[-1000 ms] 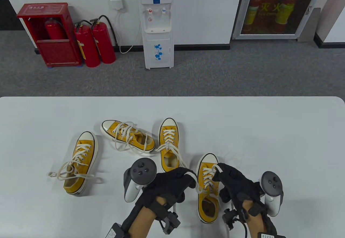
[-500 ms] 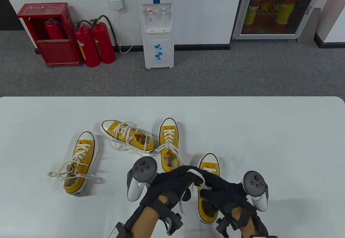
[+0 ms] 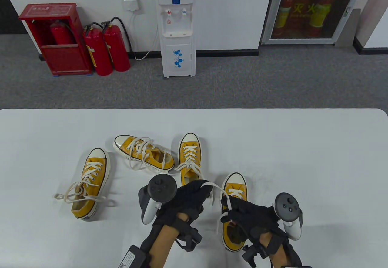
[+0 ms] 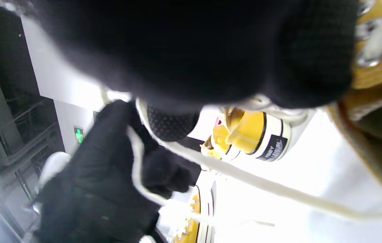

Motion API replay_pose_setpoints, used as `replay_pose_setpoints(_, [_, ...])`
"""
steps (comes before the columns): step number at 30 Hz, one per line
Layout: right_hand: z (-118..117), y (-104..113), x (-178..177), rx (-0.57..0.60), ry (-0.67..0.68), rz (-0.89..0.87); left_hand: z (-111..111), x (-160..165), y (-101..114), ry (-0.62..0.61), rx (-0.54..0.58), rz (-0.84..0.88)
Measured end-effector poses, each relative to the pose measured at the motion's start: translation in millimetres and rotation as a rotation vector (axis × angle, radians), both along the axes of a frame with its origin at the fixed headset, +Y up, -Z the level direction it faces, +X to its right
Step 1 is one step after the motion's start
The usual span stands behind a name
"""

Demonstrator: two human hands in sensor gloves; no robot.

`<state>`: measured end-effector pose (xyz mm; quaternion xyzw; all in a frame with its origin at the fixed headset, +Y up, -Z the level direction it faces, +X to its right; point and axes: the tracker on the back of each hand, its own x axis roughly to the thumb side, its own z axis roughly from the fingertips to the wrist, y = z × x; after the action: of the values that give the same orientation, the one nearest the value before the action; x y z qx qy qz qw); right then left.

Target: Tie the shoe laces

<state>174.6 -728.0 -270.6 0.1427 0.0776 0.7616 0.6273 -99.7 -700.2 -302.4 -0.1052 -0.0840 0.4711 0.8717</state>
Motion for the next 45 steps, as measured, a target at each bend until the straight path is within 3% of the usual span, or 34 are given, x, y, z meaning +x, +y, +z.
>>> replay_pose_setpoints(6, [-2, -4, 10, -0.046, -0.025, -0.104, -5, 3, -30, 0.0, -0.062, -0.073])
replay_pose_setpoints(14, [-3, -6, 20, -0.041, -0.05, -0.177, 3, 8, -46, -0.062, -0.08, -0.129])
replay_pose_setpoints(20, [-2, -7, 21, -0.043, -0.058, -0.175, 11, 6, -43, -0.128, -0.075, -0.131])
replay_pose_setpoints(28, [-2, -8, 20, -0.042, -0.07, -0.129, 20, 9, -29, -0.152, -0.002, 0.001])
replay_pose_setpoints(36, [1, -6, 11, -0.024, -0.057, -0.071, 38, 39, -18, -0.255, 0.099, -0.088])
replay_pose_setpoints(45, [4, -3, 2, -0.013, -0.022, -0.04, 48, 56, -17, -0.277, 0.178, -0.217])
